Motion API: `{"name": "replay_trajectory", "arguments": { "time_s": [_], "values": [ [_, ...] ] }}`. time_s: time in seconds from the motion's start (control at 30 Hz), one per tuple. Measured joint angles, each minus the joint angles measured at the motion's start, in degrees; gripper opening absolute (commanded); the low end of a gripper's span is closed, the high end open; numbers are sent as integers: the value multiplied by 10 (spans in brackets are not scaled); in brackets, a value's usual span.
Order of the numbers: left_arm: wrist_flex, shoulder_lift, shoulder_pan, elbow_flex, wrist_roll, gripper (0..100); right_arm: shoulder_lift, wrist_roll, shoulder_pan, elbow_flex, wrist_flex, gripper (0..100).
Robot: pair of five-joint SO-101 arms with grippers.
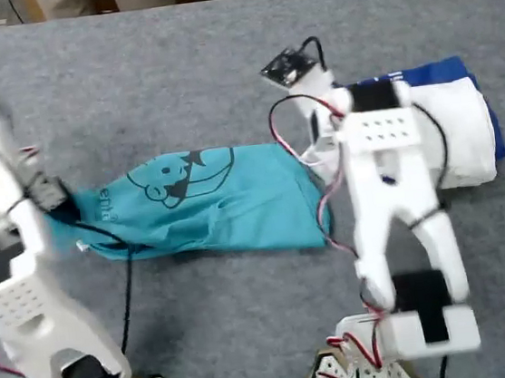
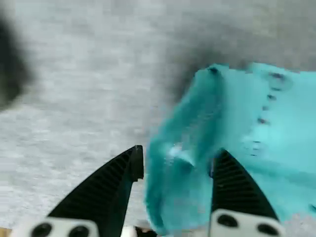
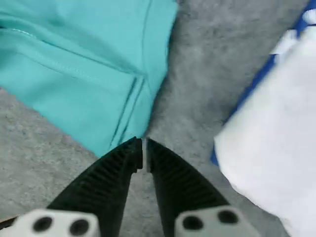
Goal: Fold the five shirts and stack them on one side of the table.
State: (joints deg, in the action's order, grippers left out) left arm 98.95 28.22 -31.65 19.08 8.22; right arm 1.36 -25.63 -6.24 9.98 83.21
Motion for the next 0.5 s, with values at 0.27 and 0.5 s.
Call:
{"name": "replay_trajectory", "arguments": {
  "time_s": [0.27,0.5],
  "values": [
    [-71,0,-178,-19,91,235,-84,49,-39,0,-23,314],
    [-128,0,-236,-88,138,235,-91,82,-44,37,-55,314]
  ]
}}
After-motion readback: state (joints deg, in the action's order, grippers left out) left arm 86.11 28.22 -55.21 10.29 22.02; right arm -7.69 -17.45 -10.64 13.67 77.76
